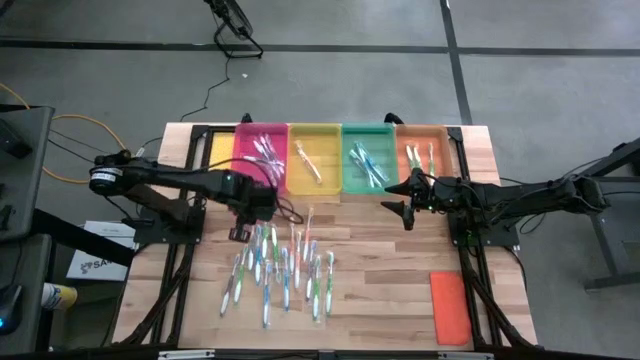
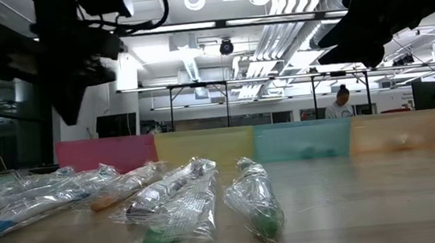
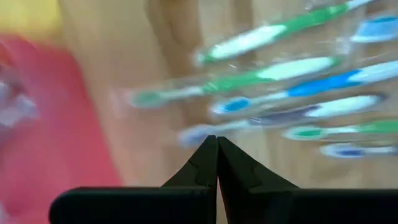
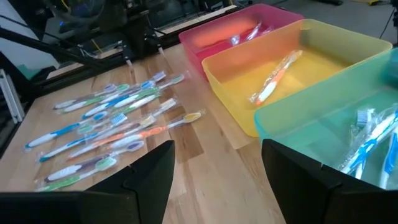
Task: Pick & Place Toothbrushes
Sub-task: Put the purple toothbrush into the pink bin
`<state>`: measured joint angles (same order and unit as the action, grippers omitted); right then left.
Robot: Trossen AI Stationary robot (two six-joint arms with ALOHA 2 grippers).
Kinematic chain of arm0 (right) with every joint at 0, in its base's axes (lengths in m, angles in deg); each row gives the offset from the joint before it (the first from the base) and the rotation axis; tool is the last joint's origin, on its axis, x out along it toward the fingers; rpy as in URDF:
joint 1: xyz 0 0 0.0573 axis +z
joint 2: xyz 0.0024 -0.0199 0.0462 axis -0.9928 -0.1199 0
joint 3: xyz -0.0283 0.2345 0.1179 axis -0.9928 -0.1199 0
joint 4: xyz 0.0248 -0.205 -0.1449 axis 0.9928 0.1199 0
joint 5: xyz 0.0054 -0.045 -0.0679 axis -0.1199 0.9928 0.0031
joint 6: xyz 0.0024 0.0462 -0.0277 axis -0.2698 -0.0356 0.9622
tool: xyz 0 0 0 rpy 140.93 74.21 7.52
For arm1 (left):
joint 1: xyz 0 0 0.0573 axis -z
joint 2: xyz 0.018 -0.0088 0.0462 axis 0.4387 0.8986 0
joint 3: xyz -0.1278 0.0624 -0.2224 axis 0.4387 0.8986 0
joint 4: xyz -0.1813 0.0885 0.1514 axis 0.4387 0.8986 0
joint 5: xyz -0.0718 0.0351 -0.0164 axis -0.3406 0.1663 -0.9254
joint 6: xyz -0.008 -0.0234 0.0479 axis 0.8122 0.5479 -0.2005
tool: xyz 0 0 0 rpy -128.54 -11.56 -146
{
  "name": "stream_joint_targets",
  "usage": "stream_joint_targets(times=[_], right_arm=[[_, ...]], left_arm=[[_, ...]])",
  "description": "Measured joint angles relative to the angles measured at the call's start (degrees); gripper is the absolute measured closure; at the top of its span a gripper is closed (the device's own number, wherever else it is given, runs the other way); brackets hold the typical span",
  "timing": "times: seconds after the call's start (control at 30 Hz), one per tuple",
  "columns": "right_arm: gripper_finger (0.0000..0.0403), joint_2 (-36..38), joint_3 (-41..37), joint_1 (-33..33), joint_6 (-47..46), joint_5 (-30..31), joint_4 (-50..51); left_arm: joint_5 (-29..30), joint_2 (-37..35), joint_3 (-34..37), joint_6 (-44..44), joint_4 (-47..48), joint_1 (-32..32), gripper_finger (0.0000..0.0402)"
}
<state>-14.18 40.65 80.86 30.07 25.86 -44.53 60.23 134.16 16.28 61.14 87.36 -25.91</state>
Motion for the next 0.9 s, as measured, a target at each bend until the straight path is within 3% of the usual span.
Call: stream_joint_targets(times=[0.27,0.5,0.7,0.9], right_arm=[[0.0168,0.0,0.0,0.0,-2.5,0.0,0.0],[0.0168,0.0,0.0,0.0,-2.9,-2.3,0.0],[0.0168,0.0,0.0,0.0,-2.9,-7.9,0.0],[0.0168,0.0,0.0,0.0,-2.6,-10.5,0.5]], left_arm=[[-1.7,0.0,5.0,28.6,0.9,12.3,0.0400],[-2.8,0.0,10.2,52.6,-5.2,25.0,0.0391],[1.8,0.0,10.3,73.0,-5.7,33.7,0.0318],[5.8,1.5,10.3,88.3,-6.1,38.3,0.0247]])
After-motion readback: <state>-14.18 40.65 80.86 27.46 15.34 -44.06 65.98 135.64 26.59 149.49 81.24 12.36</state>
